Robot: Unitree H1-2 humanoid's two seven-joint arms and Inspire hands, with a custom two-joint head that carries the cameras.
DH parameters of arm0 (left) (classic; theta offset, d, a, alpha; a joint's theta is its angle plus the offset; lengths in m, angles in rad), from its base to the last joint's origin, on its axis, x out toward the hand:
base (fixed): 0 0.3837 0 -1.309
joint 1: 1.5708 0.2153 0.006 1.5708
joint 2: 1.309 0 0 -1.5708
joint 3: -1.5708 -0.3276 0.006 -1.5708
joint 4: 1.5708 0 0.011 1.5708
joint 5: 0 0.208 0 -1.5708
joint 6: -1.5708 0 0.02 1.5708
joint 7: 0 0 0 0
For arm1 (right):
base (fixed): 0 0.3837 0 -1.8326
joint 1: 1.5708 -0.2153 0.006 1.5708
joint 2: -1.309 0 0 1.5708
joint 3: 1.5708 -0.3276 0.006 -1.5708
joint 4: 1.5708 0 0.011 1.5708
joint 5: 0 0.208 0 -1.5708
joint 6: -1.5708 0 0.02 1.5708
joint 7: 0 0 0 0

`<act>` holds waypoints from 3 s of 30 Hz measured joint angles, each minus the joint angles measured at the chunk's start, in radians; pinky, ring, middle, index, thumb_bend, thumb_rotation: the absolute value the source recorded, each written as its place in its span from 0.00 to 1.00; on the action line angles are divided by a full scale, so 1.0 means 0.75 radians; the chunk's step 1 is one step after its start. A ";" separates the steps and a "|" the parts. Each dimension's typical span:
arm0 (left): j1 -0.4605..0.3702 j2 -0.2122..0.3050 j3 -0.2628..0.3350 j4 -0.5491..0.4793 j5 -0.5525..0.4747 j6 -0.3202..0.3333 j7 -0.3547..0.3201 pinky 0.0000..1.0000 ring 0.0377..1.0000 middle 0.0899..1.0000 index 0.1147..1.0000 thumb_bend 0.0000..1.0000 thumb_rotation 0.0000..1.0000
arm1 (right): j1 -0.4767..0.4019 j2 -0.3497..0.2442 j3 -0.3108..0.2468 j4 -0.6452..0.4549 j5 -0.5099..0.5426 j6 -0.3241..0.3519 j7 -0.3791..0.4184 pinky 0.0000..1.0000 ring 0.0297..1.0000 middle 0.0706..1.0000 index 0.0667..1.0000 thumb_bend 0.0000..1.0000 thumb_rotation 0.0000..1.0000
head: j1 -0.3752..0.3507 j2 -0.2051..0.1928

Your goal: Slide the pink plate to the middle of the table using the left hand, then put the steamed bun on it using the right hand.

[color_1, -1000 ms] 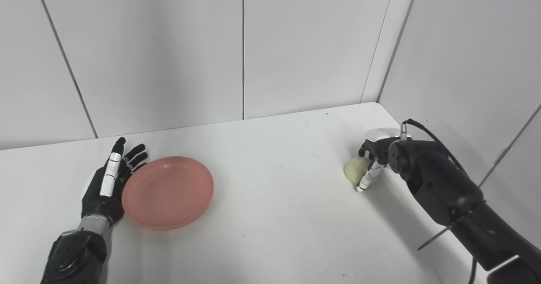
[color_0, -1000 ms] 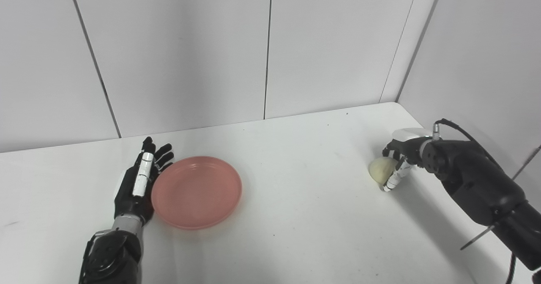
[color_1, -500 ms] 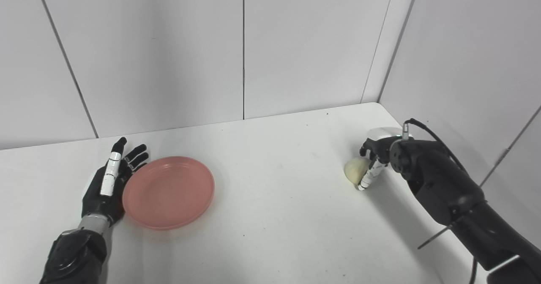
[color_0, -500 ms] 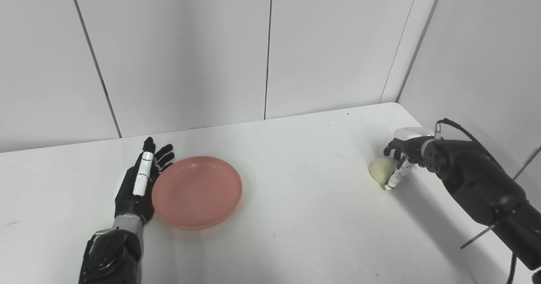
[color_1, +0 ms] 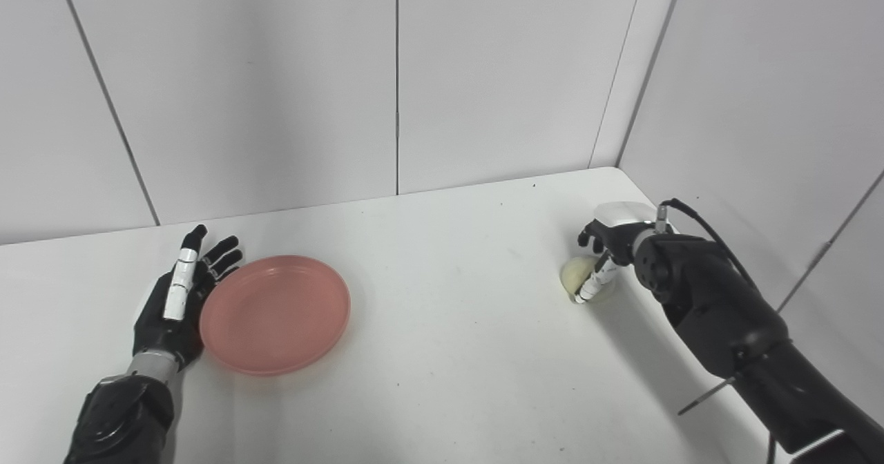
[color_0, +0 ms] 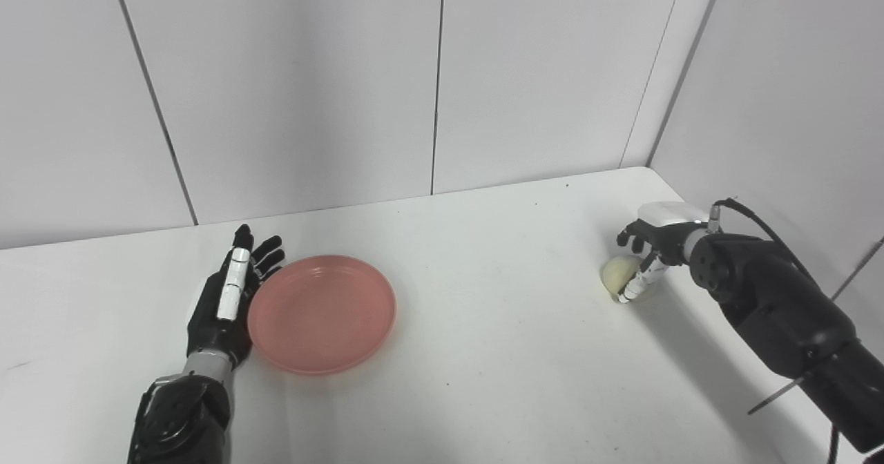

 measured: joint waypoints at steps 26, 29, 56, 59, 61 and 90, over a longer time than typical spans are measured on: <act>0.013 0.001 -0.017 -0.038 0.019 0.047 0.003 0.86 0.85 0.84 1.00 0.76 0.81 | 0.007 -0.005 0.019 0.004 -0.019 0.003 -0.004 0.32 0.38 0.41 0.45 0.53 0.00 | 0.008 0.004; 0.014 0.000 -0.017 -0.045 0.019 0.053 0.004 0.86 0.85 0.84 1.00 0.75 0.82 | 0.017 -0.005 0.010 -0.015 -0.018 0.003 -0.004 0.22 0.26 0.42 0.45 0.53 0.00 | 0.010 0.004; 0.003 -0.036 -0.052 -0.008 0.047 0.028 0.034 0.85 0.84 0.87 1.00 0.73 0.81 | -0.239 0.189 -0.022 -0.661 -0.094 0.010 0.192 0.20 0.26 0.43 0.45 0.53 0.00 | 0.218 -0.006; -0.009 -0.047 -0.051 0.020 0.054 0.001 0.046 0.86 0.84 0.86 1.00 0.73 0.79 | -0.269 0.236 0.005 -0.602 -0.108 0.006 0.198 0.24 0.30 0.44 0.45 0.53 0.00 | 0.308 -0.006; -0.018 -0.057 -0.050 0.049 0.055 -0.031 0.054 0.86 0.84 0.84 1.00 0.75 0.77 | -0.286 0.257 0.017 -0.550 -0.105 -0.019 0.192 0.22 0.27 0.43 0.45 0.53 0.00 | 0.345 -0.010; -0.107 -0.158 -0.068 0.265 0.142 -0.216 0.151 0.79 0.79 0.81 1.00 0.83 0.78 | -0.401 0.597 0.284 -0.311 -0.106 -0.130 0.169 0.18 0.25 0.43 0.45 0.53 0.00 | 0.583 -0.022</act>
